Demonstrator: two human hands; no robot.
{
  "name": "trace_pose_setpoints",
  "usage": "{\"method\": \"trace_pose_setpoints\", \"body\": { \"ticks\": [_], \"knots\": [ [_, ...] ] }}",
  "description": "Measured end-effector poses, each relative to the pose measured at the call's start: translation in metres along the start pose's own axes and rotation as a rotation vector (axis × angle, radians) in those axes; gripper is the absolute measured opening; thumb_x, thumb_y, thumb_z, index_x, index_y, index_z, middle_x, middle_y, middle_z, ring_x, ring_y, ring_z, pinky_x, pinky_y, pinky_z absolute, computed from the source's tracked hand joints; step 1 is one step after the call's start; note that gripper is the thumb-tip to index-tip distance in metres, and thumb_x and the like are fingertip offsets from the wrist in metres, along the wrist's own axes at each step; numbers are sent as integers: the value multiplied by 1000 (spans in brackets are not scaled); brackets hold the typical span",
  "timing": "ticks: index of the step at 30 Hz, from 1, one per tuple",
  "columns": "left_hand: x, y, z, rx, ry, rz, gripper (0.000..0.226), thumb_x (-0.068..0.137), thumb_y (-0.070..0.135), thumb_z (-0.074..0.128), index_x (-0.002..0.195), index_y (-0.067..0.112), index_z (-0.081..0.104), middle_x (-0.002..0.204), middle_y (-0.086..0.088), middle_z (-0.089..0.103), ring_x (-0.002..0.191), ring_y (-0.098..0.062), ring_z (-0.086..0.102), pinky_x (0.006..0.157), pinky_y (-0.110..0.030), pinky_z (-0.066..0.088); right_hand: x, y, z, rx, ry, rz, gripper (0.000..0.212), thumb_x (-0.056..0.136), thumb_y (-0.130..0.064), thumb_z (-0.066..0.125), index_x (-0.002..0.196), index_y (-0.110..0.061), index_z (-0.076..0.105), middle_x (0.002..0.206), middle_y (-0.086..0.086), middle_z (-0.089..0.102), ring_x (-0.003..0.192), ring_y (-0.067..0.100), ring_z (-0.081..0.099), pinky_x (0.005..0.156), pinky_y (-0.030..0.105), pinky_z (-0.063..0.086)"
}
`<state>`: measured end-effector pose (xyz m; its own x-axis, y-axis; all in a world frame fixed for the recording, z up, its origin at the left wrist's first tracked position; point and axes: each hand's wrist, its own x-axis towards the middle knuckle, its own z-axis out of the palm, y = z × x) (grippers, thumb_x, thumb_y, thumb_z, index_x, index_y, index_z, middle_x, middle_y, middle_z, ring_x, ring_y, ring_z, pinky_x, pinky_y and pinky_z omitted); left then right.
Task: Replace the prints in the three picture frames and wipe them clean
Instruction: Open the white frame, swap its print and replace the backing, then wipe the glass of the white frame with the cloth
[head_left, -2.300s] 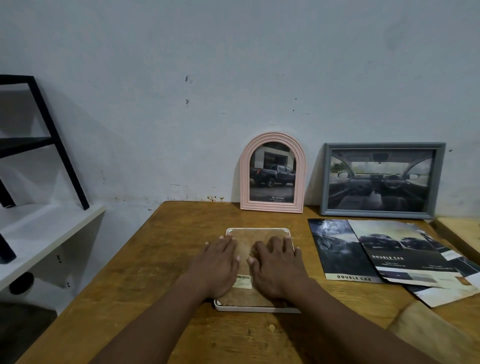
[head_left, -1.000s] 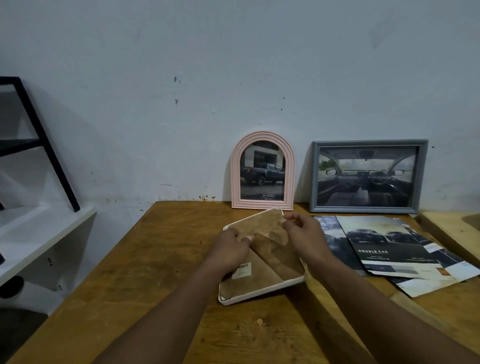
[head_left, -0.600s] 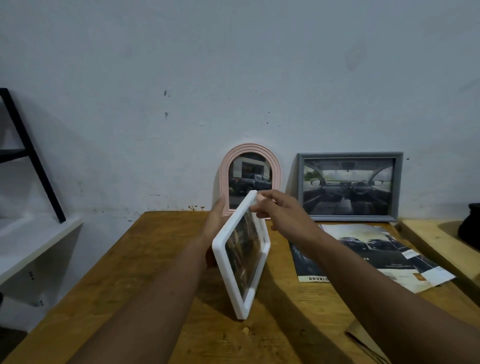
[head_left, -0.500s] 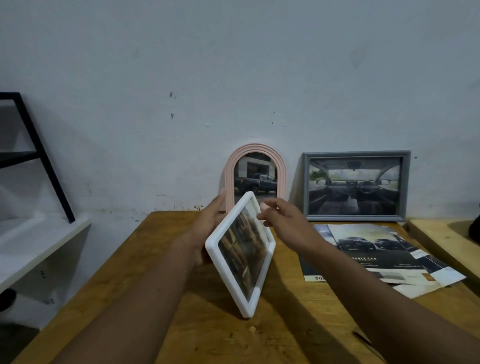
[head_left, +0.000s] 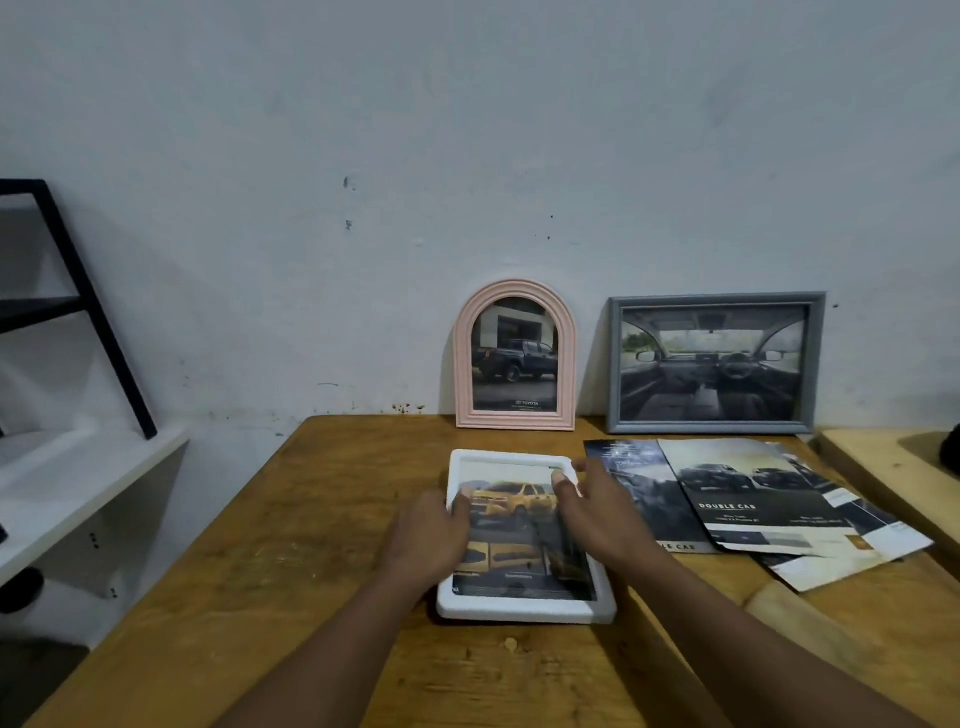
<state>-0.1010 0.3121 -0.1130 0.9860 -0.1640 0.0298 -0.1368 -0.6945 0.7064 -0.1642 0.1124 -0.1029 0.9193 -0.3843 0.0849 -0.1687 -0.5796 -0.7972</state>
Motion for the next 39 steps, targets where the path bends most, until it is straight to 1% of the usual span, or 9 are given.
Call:
{"method": "trace_pose_setpoints", "body": {
  "ticks": [5, 10, 17, 21, 23, 27, 31, 36, 39],
  "knots": [
    [4, -9, 17, 238, 78, 70, 54, 95, 67, 35, 86, 25, 68, 94, 0, 64, 76, -15, 64, 72, -43, 59, 2, 4, -9, -58, -49, 7, 44, 103, -46, 44, 140, -23, 41, 139, 9, 56, 117, 24, 59, 96, 48, 53],
    [-6, -2, 18, 311, 30, 89, 50, 101, 58, 39, 118, 20, 64, 123, -5, 49, 108, -23, 55, 93, -45, 52, -3, 3, -16, -166, -100, -1, 41, 102, -35, 50, 140, -21, 44, 142, 9, 53, 124, 25, 53, 100, 50, 50],
    [-34, 11, 18, 470, 31, 159, 65, 102, 59, 32, 156, 24, 31, 155, -6, 35, 140, -27, 33, 111, -46, 39, -32, 2, -40, -508, -156, 7, 35, 92, -37, 59, 124, -24, 59, 132, 4, 61, 119, 25, 56, 101, 49, 47],
    [-48, 14, 22, 438, -64, 189, 71, 102, 63, 28, 162, 28, 14, 170, -4, 9, 156, -30, 6, 122, -52, 19, -59, 5, -70, -761, -196, 86, 47, 91, -40, 61, 135, -27, 53, 152, 8, 43, 142, 32, 35, 115, 57, 27],
    [-53, 17, 24, 469, -75, 236, 71, 102, 63, 26, 163, 30, 9, 171, -1, -2, 157, -27, -6, 125, -51, 8, -74, 9, -87, -804, -198, 139, 56, 92, -39, 60, 144, -26, 45, 156, 10, 37, 144, 35, 31, 114, 58, 28],
    [-60, 21, 35, 552, -83, 301, 70, 102, 64, 22, 163, 33, 7, 171, -1, -6, 157, -26, -9, 125, -50, 1, -103, 36, -106, -765, -284, 217, 58, 96, -40, 52, 148, -20, 37, 151, 13, 41, 135, 36, 43, 109, 51, 41],
    [-63, 25, 41, 537, -116, 291, 70, 102, 65, 20, 163, 33, 6, 171, -1, -6, 157, -25, -9, 126, -49, 2, -132, 60, -100, -754, -257, 140, 56, 100, -38, 48, 150, -19, 32, 157, 11, 31, 147, 38, 24, 116, 56, 32],
    [-55, 25, 34, 503, -123, 256, 70, 102, 65, 18, 163, 34, 4, 171, -1, -7, 157, -26, -10, 125, -50, 1, -148, 52, -91, -946, -97, -27, 41, 102, -25, 46, 143, -21, 41, 140, 7, 53, 127, 28, 52, 101, 43, 49],
    [-42, 18, 22, 471, -109, 241, 69, 103, 63, 21, 163, 33, 3, 171, 0, -6, 157, -26, -9, 125, -49, 1, -138, 28, -94, -825, -40, -66, 38, 101, -16, 50, 138, -25, 47, 131, 4, 60, 116, 24, 59, 93, 38, 53]
  ]
}}
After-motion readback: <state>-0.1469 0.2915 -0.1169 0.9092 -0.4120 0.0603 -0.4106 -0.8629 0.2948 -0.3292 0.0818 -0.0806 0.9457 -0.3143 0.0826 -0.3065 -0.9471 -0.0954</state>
